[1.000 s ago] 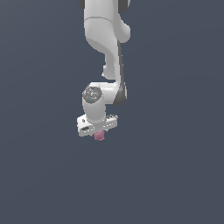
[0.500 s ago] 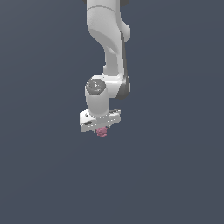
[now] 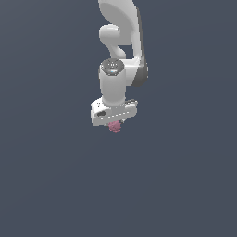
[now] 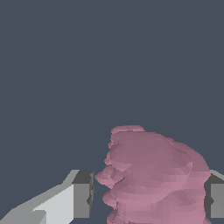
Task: Pick up the object and move it to a goal position.
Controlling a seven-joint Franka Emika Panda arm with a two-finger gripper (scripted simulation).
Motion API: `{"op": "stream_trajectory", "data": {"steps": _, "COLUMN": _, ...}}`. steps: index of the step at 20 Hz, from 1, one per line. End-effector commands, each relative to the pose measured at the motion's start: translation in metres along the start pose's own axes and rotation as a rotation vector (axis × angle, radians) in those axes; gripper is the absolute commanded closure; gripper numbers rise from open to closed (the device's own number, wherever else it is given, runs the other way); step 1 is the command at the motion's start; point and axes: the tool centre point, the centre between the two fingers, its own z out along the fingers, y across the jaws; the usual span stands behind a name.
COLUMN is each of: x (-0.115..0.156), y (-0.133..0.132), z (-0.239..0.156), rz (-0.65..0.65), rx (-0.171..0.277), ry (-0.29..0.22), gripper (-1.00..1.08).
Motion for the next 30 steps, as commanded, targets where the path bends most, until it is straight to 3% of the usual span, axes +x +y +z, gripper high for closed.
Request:
{"op": "stream_trajectory", "data": {"steps": 1, "x": -0.005, "y": -0.014, "z": -0.022, "rz": 0.0, "rx": -0.001, "ry": 0.0, "gripper": 1.08}}
{"op": "stream_trajectory", "data": {"steps": 19, "x": -0.037, "y": -0.12, "z": -0.192, "rz": 0.0, "rx": -0.002, "ry": 0.0, "gripper": 1.08}}
{"op": "stream_trajectory", "data": {"steps": 30, "x": -0.043, "y": -0.154, "z": -0.247, "rz": -0.001, "rx": 0.0, "ry": 0.0, "gripper": 1.08}}
